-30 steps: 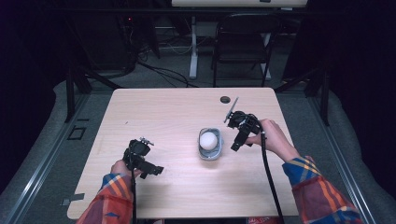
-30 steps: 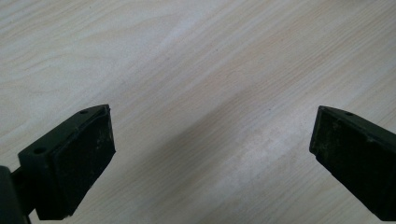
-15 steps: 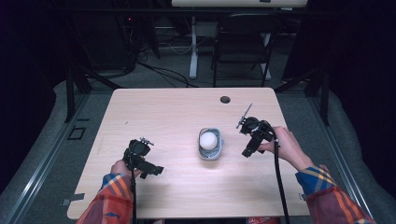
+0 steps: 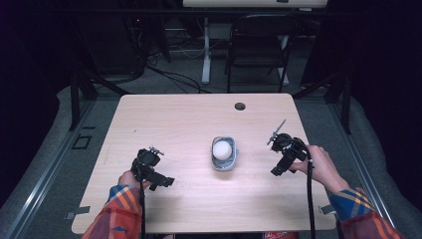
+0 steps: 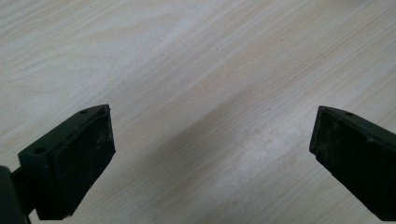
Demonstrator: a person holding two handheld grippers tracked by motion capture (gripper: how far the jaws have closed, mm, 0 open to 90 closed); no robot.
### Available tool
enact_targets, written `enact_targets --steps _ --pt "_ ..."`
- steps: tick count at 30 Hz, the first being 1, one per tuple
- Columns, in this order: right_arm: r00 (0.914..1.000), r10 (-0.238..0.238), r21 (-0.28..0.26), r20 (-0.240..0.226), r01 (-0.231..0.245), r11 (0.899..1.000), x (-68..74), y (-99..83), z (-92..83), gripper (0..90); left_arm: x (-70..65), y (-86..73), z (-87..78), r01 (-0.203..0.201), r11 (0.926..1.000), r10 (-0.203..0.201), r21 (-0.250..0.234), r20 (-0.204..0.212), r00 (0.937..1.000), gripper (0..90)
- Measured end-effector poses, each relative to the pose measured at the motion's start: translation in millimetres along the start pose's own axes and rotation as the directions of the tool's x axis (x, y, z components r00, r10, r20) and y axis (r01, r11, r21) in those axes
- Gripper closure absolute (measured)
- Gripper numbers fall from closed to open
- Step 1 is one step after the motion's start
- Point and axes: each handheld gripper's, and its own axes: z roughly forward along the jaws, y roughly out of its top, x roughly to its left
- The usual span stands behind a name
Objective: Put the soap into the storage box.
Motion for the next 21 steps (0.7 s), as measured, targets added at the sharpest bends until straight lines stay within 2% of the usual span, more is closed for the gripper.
enact_targets --steps 8,14,15,16,18,21 --pt "0.9996 0.029 0.006 0.006 -0.029 1.0 1.4 -27.9 10.6 9.8 0.0 0.3 0.1 -0.004 1.0 0.004 0.004 -0.001 1.0 0.0" --pt "0.9976 0.069 -0.019 -0.01 -0.069 0.997 3.4 -46.3 26.1 10.8 -0.1 0.4 0.3 -0.005 1.0 0.005 0.005 -0.002 1.0 0.0" --pt "0.9969 0.078 -0.02 -0.006 -0.078 0.997 4.5 -48.7 28.9 10.8 -0.2 0.5 0.4 -0.007 1.0 0.007 0.005 -0.002 1.0 0.0" --pt "0.9969 0.075 -0.012 -0.023 -0.076 0.997 3.7 -50.3 31.8 11.1 -0.2 0.6 0.3 -0.009 0.9999 0.009 0.006 -0.003 1.0 0.0" --pt "0.9968 0.077 0.008 -0.023 -0.077 0.997 3.6 -52.6 35.6 11.5 -0.2 0.5 0.2 -0.009 0.9999 0.009 0.005 -0.001 1.0 0.0" --pt "0.9966 0.08 0.01 -0.018 -0.08 0.997 3.5 -53.5 38.0 12.7 -0.1 0.4 0.1 -0.009 1.0 0.009 0.003 0.0 1.0 0.0"
